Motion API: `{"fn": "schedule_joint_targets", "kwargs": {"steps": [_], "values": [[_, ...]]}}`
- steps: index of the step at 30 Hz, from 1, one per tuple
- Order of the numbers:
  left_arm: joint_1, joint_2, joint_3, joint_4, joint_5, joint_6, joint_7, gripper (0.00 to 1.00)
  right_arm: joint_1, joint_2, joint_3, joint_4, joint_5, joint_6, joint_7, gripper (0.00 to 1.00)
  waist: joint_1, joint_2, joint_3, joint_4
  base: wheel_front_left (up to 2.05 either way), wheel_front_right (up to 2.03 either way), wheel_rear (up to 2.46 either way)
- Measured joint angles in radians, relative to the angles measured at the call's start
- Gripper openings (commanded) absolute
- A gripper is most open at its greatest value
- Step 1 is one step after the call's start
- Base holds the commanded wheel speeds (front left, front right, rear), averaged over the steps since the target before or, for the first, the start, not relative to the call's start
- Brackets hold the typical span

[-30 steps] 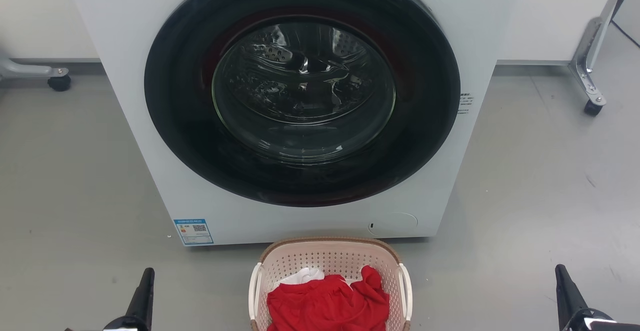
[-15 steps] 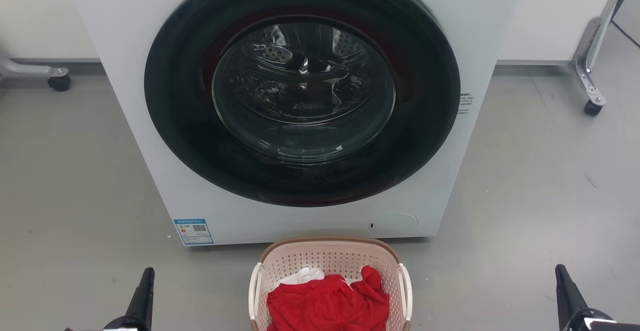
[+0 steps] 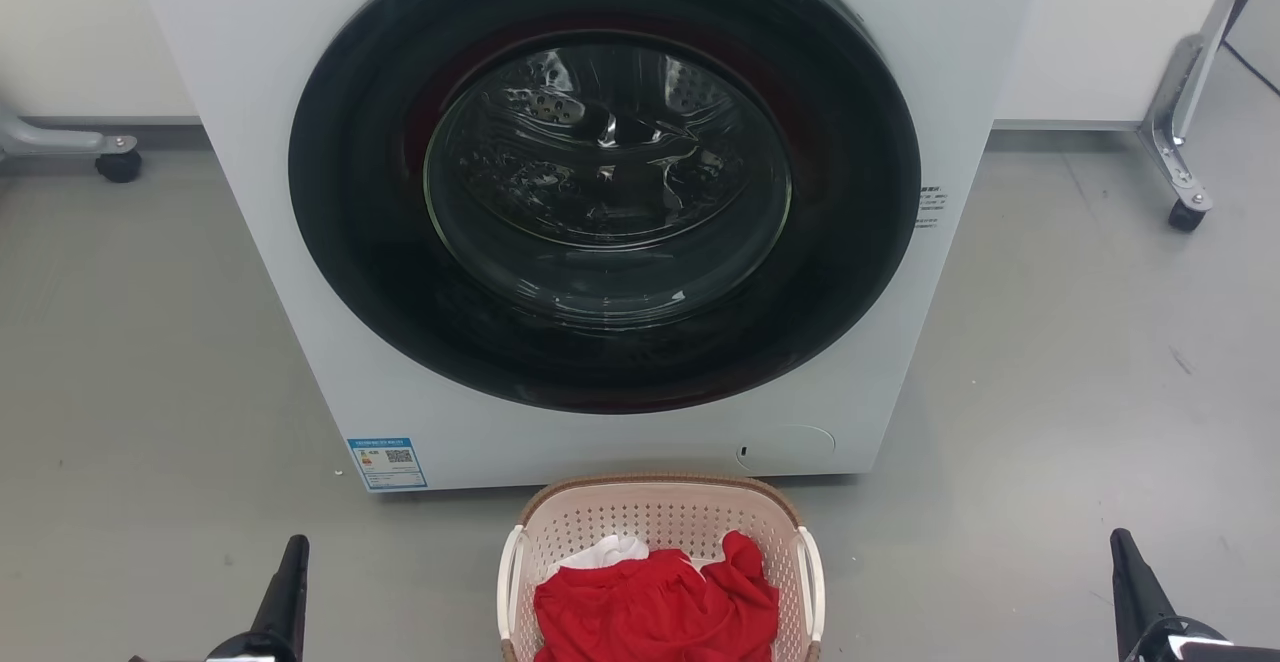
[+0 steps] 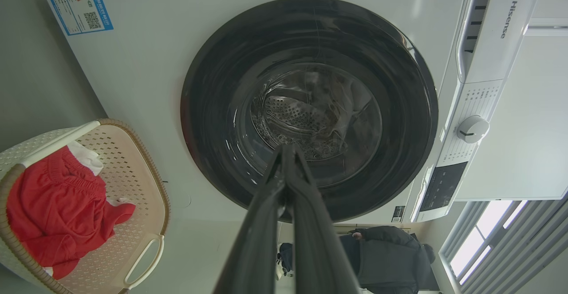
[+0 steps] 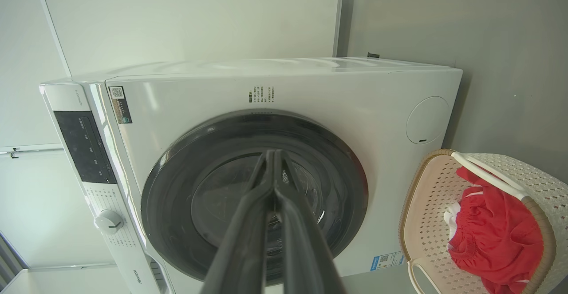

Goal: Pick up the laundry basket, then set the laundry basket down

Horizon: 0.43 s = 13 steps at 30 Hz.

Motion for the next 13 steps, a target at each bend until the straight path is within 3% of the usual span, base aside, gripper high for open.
{"fn": "schedule_joint_targets", "kwargs": {"steps": [13], "values": [[0.0, 0.0, 0.0, 0.0, 0.0, 0.0, 0.0, 0.0, 0.0, 0.0, 0.0, 0.0, 0.0, 0.0, 0.0, 0.0, 0.0, 0.0, 0.0, 0.0, 0.0, 0.0, 0.0]]}}
